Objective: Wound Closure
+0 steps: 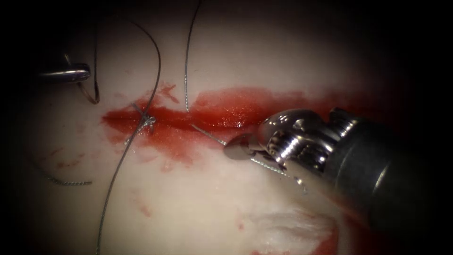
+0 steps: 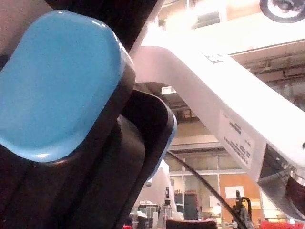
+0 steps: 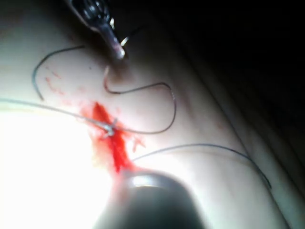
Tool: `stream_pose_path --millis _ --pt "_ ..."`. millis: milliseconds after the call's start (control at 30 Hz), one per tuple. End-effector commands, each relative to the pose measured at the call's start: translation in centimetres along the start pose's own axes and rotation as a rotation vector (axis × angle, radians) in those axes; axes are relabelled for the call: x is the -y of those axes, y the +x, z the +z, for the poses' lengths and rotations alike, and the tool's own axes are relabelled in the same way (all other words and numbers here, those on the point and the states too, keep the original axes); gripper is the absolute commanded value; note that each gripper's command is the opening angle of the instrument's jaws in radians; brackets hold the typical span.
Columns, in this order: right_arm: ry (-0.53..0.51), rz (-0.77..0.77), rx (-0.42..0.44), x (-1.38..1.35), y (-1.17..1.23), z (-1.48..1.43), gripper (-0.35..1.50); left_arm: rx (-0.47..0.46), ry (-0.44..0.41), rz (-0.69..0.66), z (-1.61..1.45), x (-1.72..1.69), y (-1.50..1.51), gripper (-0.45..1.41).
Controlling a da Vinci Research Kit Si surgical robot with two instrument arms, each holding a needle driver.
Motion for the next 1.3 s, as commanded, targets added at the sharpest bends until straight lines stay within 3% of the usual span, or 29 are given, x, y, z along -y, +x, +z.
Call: stream_pose_path --millis 33,67,233,400,600,667,867,967,1067,1133,1167,1200,1300 --pt "0.005 0.007 0.103 -0.10 -0.13 -0.10 -0.35 0.005 0.003 0.005 0.05 0.01 -0.12 -0.45" --pt "0.005 0.007 0.103 -0.10 -0.13 -0.10 -0.35 0.005 0.003 0.005 0.05 0.01 -0.12 -0.45" --pt "0.039 0.006 0.330 -0.20 -0.61 -0.19 -0.35 0.003 0.001 -0.001 0.05 0.01 -0.12 -0.45" --pt "0.036 0.009 0.416 -0.20 -0.77 -0.18 -0.35 0.003 0.001 -0.001 0.05 0.01 -0.12 -0.45" --pt "0.085 -0.020 0.674 -0.16 -1.11 -0.38 -0.35 0.002 0.002 -0.001 0.05 0.01 -0.13 -0.45" --pt "0.131 -0.034 0.802 -0.16 -1.24 -0.45 -0.35 0.002 0.002 -0.001 0.05 0.01 -0.13 -0.45" --pt "0.153 -0.030 0.860 -0.20 -1.24 -0.59 -0.35 0.002 0.002 -0.002 0.05 0.01 -0.12 -0.45" --pt "0.149 -0.052 0.824 -0.19 -1.18 -0.62 -0.35 0.002 0.003 -0.002 0.05 0.01 -0.13 -0.45" --pt "0.142 -0.080 0.738 -0.15 -1.05 -0.68 0.25 0.002 0.003 -0.002 0.05 0.01 -0.13 -0.45" --pt "0.137 -0.118 0.604 -0.10 -0.91 -0.71 0.52 0.002 0.003 -0.002 0.05 0.01 -0.13 -0.45" --pt "0.115 -0.115 0.418 -0.05 -0.73 -0.74 0.67 0.002 0.003 -0.002 0.05 0.01 -0.13 -0.45" --pt "0.115 -0.115 0.418 -0.05 -0.73 -0.74 0.67 0.002 0.003 -0.002 0.05 0.01 -0.13 -0.45" --pt "0.062 -0.073 0.136 0.04 -0.42 -0.73 0.66 0.002 0.003 -0.002 0.05 0.01 -0.13 -0.45"
